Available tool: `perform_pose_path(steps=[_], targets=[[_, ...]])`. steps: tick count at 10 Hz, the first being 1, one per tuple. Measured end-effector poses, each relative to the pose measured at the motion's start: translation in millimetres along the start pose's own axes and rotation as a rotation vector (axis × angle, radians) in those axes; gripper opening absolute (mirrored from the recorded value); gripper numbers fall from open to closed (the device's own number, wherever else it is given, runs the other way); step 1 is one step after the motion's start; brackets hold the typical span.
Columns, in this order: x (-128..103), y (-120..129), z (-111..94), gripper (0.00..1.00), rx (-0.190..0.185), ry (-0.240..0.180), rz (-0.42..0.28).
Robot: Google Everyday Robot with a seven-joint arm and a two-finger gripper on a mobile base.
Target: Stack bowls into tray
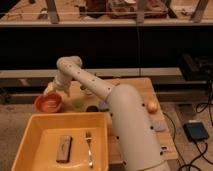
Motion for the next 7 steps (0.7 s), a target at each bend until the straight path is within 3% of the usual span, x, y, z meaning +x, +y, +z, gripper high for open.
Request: perform_pose_path(steps=[7], targets=[[-5.7, 4.6, 28.8, 0.80, 0.015, -0.046, -0.016]])
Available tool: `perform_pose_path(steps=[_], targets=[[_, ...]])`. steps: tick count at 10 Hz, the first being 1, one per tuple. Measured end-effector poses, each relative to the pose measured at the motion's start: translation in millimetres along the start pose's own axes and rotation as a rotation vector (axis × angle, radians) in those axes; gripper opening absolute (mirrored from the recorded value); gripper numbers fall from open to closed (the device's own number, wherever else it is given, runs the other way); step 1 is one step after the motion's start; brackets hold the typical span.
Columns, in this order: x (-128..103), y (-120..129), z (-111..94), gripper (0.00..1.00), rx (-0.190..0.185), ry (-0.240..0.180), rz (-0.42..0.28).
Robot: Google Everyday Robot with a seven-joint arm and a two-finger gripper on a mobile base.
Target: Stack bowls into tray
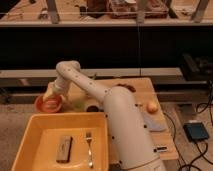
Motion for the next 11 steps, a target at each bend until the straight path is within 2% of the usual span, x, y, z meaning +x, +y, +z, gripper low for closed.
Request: perform_pose_path(steps=[2, 5, 7, 9, 10, 11], targets=[[-1.7, 4.3, 4.7, 0.77, -0.004, -0.012, 0.004], [-5.9, 8.5, 18.5, 0.49, -0.023, -0.049, 0.006], [-6.9, 12.7, 19.8, 0.29, -0.074, -0.064, 0.011], [-6.3, 12.9, 18.7, 0.10, -0.084, -0.068, 0.028], [-6.7, 16.3, 15.4, 0.02, -0.089, -0.067, 0.050], [-6.2, 18.3, 9.5, 0.00, -0.090, -0.061, 0.067]])
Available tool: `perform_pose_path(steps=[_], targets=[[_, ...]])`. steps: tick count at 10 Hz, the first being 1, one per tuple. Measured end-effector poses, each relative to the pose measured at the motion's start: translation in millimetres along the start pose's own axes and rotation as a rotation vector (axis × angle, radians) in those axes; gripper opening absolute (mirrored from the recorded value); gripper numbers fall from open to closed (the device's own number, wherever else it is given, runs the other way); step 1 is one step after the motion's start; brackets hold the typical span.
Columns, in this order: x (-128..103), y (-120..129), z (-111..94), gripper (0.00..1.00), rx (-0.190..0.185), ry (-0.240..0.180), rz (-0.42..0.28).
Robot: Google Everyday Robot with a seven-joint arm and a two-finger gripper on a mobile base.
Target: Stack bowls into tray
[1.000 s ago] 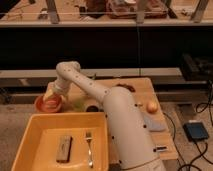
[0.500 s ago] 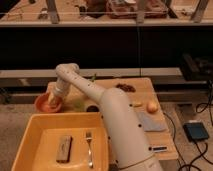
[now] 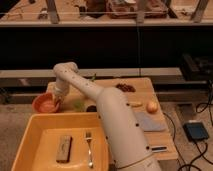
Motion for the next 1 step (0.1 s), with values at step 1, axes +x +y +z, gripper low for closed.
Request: perform_pose_path(steps=[1], targets=[[1.1, 2.3, -11.4, 0.00, 0.008, 0.014, 0.025]])
